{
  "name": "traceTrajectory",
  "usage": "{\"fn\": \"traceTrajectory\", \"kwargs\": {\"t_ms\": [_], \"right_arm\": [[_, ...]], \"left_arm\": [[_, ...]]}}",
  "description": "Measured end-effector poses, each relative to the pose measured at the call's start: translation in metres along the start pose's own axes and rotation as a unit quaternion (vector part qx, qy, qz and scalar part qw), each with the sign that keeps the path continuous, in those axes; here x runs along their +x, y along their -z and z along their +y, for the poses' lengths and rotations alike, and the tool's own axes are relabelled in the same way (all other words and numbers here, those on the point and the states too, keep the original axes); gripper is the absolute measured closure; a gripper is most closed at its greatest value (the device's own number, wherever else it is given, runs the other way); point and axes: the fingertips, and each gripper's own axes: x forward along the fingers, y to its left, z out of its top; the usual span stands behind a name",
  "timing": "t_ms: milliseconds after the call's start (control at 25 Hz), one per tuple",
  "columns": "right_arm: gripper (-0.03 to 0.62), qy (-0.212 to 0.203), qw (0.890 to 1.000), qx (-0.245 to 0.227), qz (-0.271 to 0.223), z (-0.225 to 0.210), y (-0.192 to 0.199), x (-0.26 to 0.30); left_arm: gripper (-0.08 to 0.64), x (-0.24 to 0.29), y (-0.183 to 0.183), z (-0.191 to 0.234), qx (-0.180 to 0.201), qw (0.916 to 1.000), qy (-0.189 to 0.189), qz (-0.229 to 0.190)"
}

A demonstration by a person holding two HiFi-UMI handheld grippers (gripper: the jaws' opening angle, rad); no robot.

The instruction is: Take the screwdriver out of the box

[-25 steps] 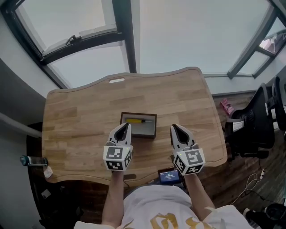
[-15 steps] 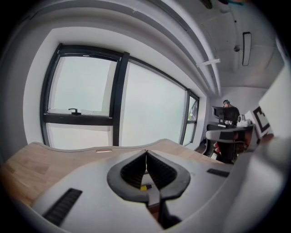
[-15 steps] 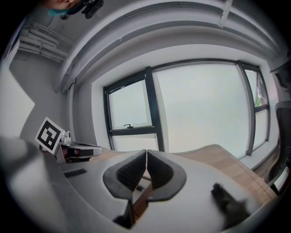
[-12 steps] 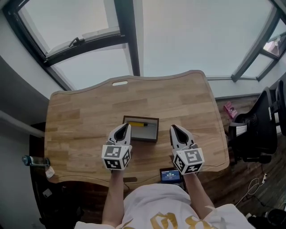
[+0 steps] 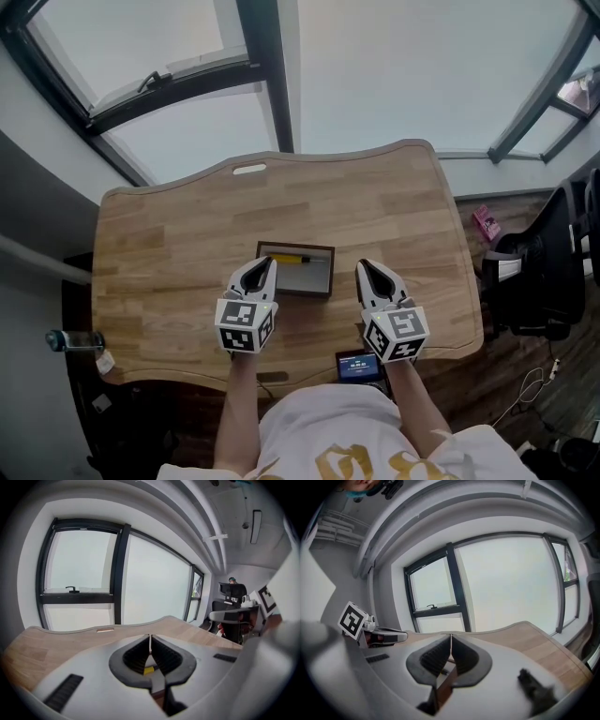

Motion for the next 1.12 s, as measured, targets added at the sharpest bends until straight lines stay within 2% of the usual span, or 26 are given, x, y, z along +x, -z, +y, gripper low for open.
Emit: {"fn": "traceTrajectory", "kwargs": {"t_ms": [280,520,800,1120], "right_arm": [[0.56,0.004,1.0,0.008,0.02,-0.009,0.015,0.009],[0.56,0.006,0.999,0.017,0.037,-0.017,0.028,0.018],[0.56,0.006,0.998,0.026,0.06,-0.026,0.044,0.033],[0.56,-0.002,0.996,0.029,0.082,-0.033,0.057,0.055]], "left_arm": [[0.545,0.024,0.02,-0.004,0.03,0.9973,0.034,0.057],[0.545,0.047,0.046,-0.007,0.067,0.9882,0.065,0.121],[0.545,0.067,0.08,-0.011,0.133,0.9653,0.098,0.202],[0.543,0.089,0.101,-0.012,0.2,0.9362,0.123,0.262]]}}
